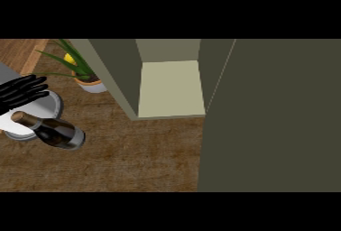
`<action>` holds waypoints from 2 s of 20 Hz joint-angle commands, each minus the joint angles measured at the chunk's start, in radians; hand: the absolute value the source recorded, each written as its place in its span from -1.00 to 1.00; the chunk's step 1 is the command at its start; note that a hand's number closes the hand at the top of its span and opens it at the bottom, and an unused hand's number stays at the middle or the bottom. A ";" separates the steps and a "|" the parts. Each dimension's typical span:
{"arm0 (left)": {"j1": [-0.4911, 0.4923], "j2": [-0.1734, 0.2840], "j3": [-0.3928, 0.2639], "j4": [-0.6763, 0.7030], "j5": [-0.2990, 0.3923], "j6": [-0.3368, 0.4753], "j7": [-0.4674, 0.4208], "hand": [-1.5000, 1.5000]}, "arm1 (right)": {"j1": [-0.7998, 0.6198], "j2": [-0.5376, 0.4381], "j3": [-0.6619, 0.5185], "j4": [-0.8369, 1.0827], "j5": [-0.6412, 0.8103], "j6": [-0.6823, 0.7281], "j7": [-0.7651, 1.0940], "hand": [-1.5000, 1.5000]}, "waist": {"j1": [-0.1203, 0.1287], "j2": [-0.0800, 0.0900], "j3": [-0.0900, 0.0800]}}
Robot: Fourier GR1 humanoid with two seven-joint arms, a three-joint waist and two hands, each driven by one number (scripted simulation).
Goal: Pick up the wine, place it into the cabinet and close the cabinet
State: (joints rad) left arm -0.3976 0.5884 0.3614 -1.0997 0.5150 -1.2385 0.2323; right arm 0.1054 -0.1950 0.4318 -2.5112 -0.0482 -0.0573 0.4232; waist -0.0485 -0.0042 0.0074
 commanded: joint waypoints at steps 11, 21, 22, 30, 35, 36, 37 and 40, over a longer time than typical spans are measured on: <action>0.001 -0.120 0.020 0.108 -0.280 -0.123 -0.177 -1.00 | 0.042 -0.030 -0.009 -0.154 -0.035 0.002 0.030 -1.00 | -0.021 0.017 -0.015; 0.037 -0.145 -0.031 0.112 -0.421 -0.100 -0.315 -1.00 | 0.038 -0.032 -0.013 -0.175 -0.049 -0.010 0.053 -1.00 | -0.019 0.016 -0.017; 0.047 -0.160 -0.056 0.106 -0.453 -0.092 -0.321 -1.00 | 0.052 -0.021 0.016 -0.139 -0.022 -0.011 0.015 -1.00 | -0.026 0.016 -0.017; 0.075 -0.158 -0.077 0.171 -0.487 -0.034 -0.430 -1.00 | 0.056 -0.036 0.004 -0.154 -0.042 -0.008 0.032 -1.00 | -0.020 0.015 -0.016; 0.048 -0.135 -0.071 0.271 -0.462 -0.038 -0.422 -1.00 | 0.036 -0.032 -0.001 -0.140 -0.042 -0.004 0.007 -1.00 | -0.037 0.022 -0.017; 0.066 -0.171 -0.085 0.274 -0.467 -0.013 -0.418 -1.00 | 0.060 -0.033 0.019 -0.152 -0.038 -0.001 -0.005 -1.00 | -0.036 0.016 -0.016; 0.072 -0.175 -0.073 0.292 -0.448 -0.015 -0.428 -1.00 | 0.056 -0.028 0.016 -0.130 -0.037 -0.004 -0.012 -1.00 | -0.032 0.018 -0.016; 0.058 -0.172 -0.064 0.339 -0.426 -0.015 -0.423 -1.00 | 0.022 -0.028 0.022 -0.124 -0.024 -0.009 0.013 -1.00 | -0.027 0.020 -0.018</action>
State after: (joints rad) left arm -0.3881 0.4672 0.3064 -0.8758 0.0783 -1.1443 -0.0942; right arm 0.1122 -0.2056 0.4537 -2.4999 -0.0458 -0.0635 0.3668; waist -0.0780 0.0045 0.0080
